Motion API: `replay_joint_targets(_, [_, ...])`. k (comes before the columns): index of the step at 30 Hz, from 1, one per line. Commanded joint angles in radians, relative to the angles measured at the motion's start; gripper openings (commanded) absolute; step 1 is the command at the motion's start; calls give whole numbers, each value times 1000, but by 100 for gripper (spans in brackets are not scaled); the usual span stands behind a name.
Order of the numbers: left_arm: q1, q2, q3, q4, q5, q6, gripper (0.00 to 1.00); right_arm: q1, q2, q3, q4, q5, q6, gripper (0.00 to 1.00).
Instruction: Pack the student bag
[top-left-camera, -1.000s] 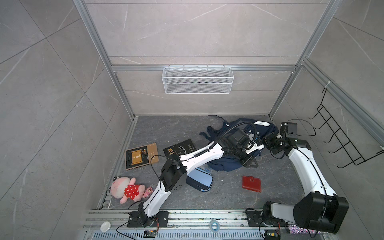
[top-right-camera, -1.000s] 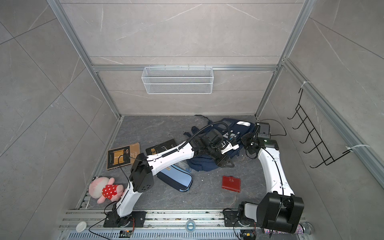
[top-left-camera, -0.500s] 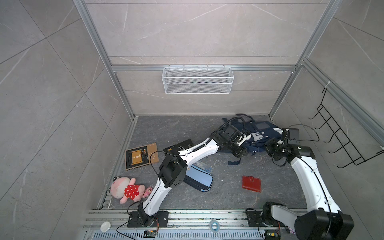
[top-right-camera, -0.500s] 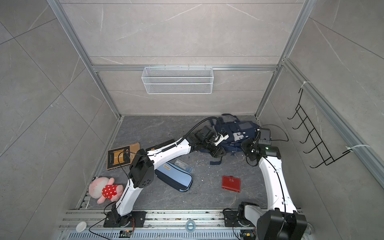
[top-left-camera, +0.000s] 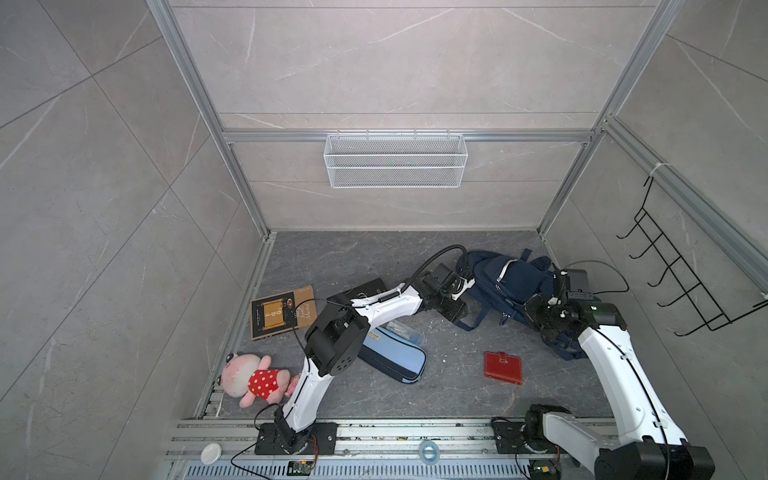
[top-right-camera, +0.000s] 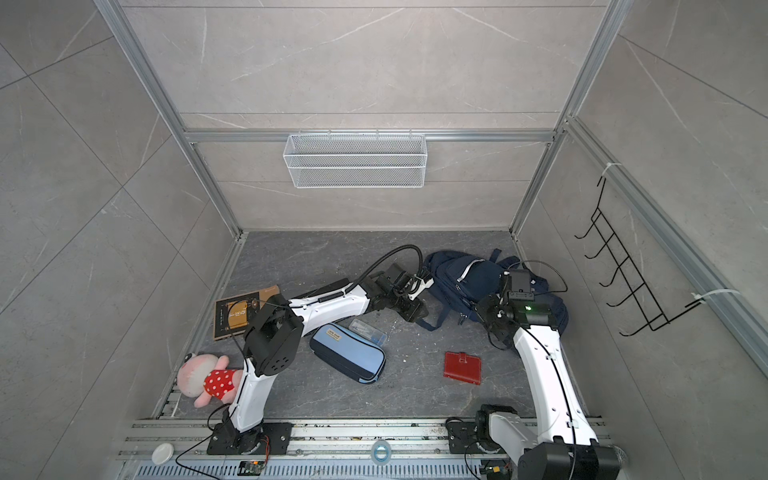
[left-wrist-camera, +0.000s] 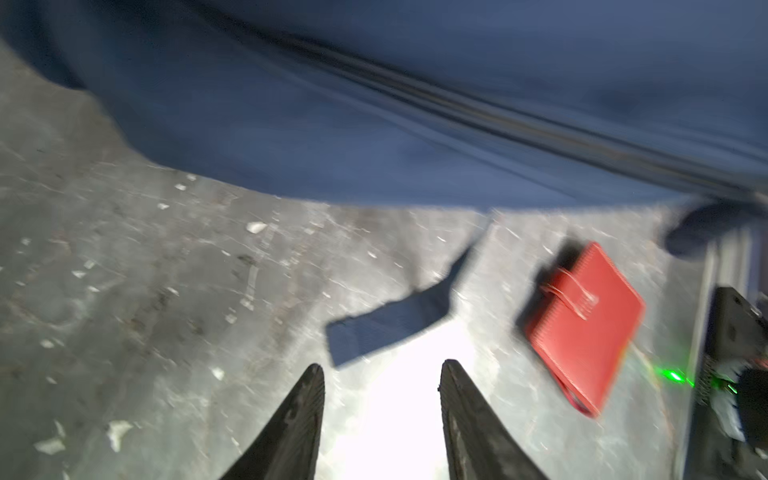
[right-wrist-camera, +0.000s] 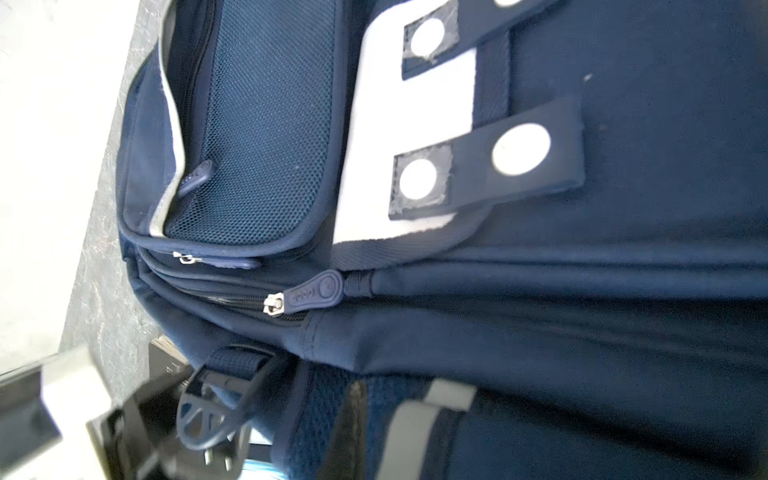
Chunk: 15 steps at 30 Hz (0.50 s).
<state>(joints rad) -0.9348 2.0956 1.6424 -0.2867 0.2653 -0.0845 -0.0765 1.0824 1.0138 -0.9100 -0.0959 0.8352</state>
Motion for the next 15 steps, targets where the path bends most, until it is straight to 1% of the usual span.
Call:
replay_joint_targets(1, [-47, -124, 0, 94, 28, 18, 54, 28, 14, 57, 77, -29, -7, 0])
replay_joint_targets(4, [-57, -103, 30, 98, 58, 0, 64, 47, 20, 53, 84, -30, 7, 0])
replay_joint_targets(6, [-60, -86, 63, 97, 73, -3, 66, 57, 22, 51, 93, -31, 17, 0])
replay_joint_targets(8, [-62, -69, 92, 94, 76, -3, 66, 67, 25, 52, 99, -32, 29, 0])
replay_joint_targets(13, [-63, -30, 119, 102, 65, -16, 59, 94, 37, 62, 111, -24, 51, 0])
replay_joint_targets(15, [-66, -29, 107, 110, 55, -23, 49, 99, 41, 71, 109, -20, 53, 0])
